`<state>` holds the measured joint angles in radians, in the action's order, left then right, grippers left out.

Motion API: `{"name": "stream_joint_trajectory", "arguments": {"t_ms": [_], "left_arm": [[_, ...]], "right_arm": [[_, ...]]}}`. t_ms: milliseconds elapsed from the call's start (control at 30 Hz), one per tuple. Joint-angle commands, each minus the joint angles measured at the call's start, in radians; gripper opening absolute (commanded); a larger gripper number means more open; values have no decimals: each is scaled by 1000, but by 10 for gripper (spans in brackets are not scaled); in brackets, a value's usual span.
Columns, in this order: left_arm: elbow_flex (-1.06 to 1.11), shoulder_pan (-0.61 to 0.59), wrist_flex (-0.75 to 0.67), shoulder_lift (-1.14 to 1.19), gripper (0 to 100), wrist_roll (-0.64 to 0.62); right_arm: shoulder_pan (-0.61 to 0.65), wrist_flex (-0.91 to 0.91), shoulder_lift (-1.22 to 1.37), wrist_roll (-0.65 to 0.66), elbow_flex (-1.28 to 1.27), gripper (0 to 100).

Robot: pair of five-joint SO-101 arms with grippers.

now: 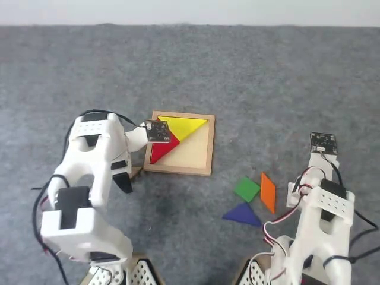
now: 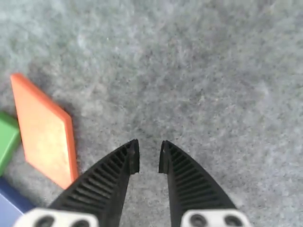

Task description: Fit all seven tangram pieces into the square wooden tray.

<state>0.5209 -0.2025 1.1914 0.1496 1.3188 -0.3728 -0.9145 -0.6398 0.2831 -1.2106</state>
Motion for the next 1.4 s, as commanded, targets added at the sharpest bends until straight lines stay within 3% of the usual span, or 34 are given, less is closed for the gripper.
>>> {"name": "stream_joint_trajectory", "arguments": {"t_ms": [0,533,700,967,1100,1367], "left_arm": [[-70,20,-6,5,305,11],[-162,35,49,89,269,11],[-162,35,51,91,206,11],[-162,34,63,92,219,11],[-163,5,63,89,276,12],[-162,38,75,94,229,25]], "right_arm": [[10,21,-1,15,6,84],[10,21,-1,15,6,84],[10,21,-1,15,6,84],[10,21,-1,15,6,84],[10,21,-1,15,6,84],[10,21,-1,15,6,84]]}}
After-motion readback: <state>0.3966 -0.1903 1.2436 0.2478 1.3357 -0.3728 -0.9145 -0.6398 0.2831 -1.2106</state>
